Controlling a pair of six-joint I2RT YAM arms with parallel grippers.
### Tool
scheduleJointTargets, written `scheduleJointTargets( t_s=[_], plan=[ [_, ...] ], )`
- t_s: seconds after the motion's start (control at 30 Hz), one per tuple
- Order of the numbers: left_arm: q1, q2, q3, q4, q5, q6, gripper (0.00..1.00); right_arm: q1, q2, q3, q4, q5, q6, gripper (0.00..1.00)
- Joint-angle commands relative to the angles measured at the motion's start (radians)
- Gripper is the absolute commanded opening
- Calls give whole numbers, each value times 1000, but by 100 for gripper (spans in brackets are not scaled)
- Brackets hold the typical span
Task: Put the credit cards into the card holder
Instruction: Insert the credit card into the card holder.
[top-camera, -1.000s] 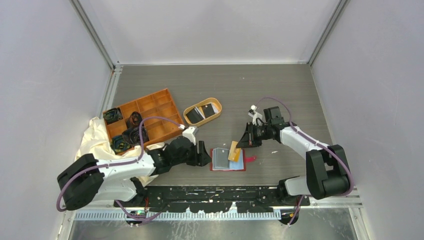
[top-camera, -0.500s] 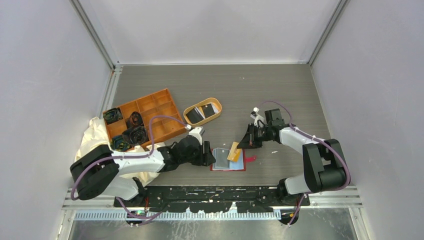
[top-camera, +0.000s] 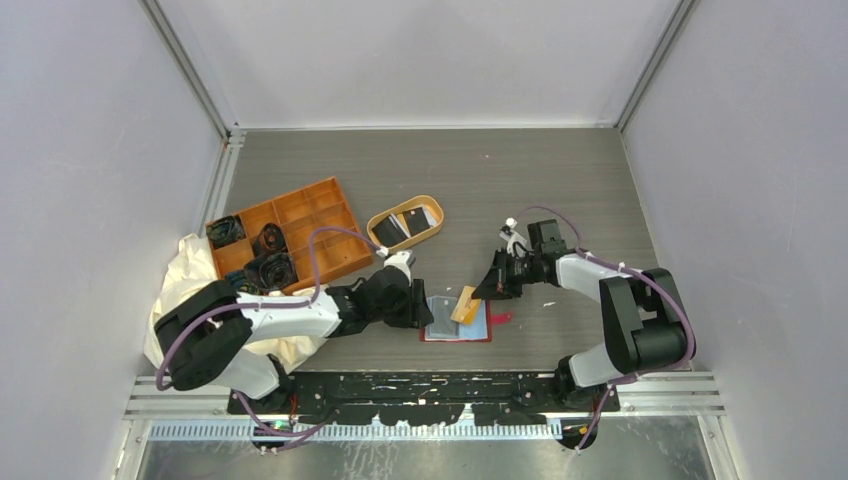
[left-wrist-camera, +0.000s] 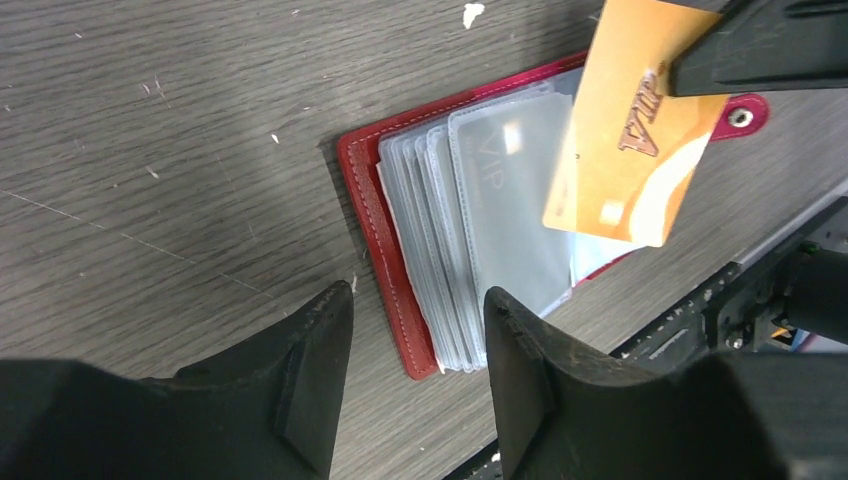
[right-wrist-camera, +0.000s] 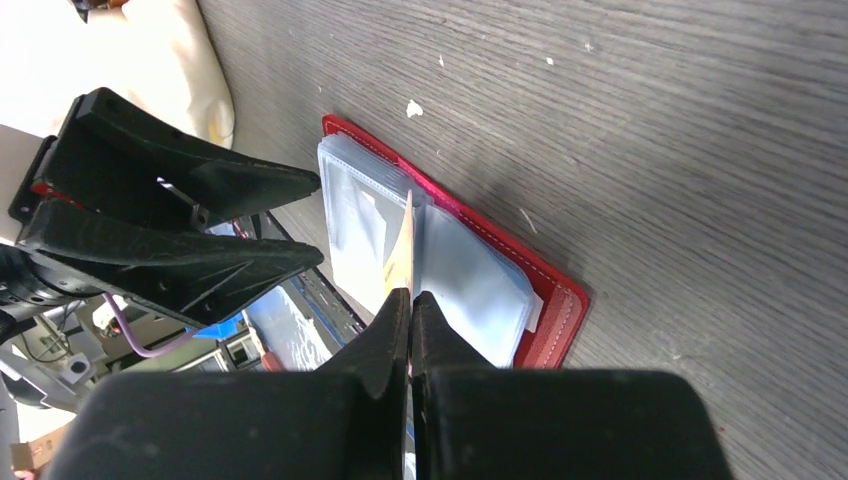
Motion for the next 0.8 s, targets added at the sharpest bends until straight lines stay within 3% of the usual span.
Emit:
scheduleJointTargets(
  t_s=[0.0,0.27,0.43,0.6,0.77],
  plan=[
    [-4,39,70,-42,-14,5,51,2,-3,43,-22,-8,-49,1],
    [-5,81,113,-81,8,20,49,3,46,67,-59,-82,-107,2],
    [-4,-35,48,-59,4,100,48,11,121,90,-66,-154,-127,4],
    [-65,-194,-45,52,14,439,52,18,140,103,-65,-169,-132,4],
    [-196,-222,-148,252,-32,843,55,17,153,114,-69,-158,-128,4]
  ],
)
